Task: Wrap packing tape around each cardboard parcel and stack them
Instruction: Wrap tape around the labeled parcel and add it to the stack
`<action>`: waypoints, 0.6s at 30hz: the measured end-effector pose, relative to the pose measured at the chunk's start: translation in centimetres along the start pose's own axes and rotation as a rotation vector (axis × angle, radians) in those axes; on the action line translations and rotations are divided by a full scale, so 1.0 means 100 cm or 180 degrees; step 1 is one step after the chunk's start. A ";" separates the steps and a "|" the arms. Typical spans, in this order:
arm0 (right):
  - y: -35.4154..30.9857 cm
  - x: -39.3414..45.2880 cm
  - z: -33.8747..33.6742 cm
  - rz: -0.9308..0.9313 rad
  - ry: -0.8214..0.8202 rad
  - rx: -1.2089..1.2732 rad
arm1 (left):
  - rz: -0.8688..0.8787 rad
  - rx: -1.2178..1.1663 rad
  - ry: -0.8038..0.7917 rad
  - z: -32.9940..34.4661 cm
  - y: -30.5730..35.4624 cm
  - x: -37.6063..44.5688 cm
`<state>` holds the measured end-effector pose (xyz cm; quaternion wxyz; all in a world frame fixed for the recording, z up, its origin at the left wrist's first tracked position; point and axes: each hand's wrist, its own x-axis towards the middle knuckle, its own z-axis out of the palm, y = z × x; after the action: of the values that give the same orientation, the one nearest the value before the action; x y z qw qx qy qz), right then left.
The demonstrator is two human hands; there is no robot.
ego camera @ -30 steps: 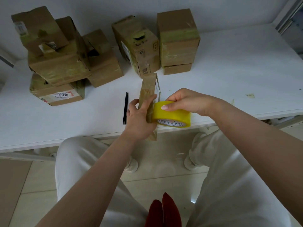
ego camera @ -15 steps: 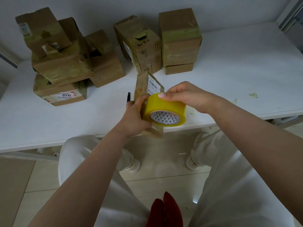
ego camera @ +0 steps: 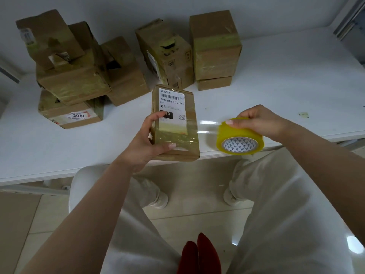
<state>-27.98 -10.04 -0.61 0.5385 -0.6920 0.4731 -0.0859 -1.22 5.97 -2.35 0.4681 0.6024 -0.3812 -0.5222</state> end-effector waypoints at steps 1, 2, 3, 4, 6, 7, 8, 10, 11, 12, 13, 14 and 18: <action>0.000 0.000 0.000 0.0000 0.0008 -0.0005 | 0.0015 -0.0019 -0.0033 -0.001 0.000 -0.001; -0.001 0.000 0.000 -0.0003 0.0006 0.0001 | 0.0035 -0.0038 -0.0033 -0.001 0.000 -0.001; -0.001 0.000 0.001 -0.0011 -0.0005 0.0017 | 0.0062 -0.0063 -0.0019 -0.002 -0.001 -0.001; -0.001 0.000 0.002 -0.0021 -0.0017 0.0032 | 0.0079 -0.0097 -0.0007 -0.003 -0.001 -0.001; -0.001 0.000 0.004 -0.0036 -0.0035 0.0044 | 0.0094 -0.0206 -0.0015 -0.005 -0.001 0.000; -0.002 0.000 0.004 -0.0041 -0.0038 0.0052 | 0.0098 -0.0250 -0.0033 -0.006 -0.001 0.000; -0.002 0.000 0.005 -0.0046 -0.0038 0.0061 | 0.0099 -0.0270 -0.0058 -0.007 -0.001 0.001; -0.001 0.001 0.005 -0.0055 -0.0035 0.0057 | 0.0087 -0.0293 -0.0109 -0.009 -0.001 0.001; -0.001 0.001 0.006 -0.0054 -0.0038 0.0049 | 0.0085 -0.0329 -0.0128 -0.010 0.000 0.001; 0.000 0.001 0.006 -0.0050 -0.0040 0.0048 | 0.0083 -0.0385 -0.0143 -0.010 0.000 0.001; 0.000 0.001 0.007 -0.0046 -0.0039 0.0055 | 0.0090 -0.0463 -0.0168 -0.009 0.001 0.001; 0.000 0.002 0.008 -0.0044 -0.0042 0.0063 | 0.0100 -0.0550 -0.0204 -0.009 0.002 0.000; 0.002 0.001 0.011 -0.0028 -0.0075 0.0076 | 0.0142 -0.0913 -0.0241 -0.002 0.002 0.001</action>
<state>-27.37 -9.43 -1.29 0.5518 -0.6886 0.4626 -0.0856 -1.03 5.89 -2.13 0.5462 0.5006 -0.3333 -0.5831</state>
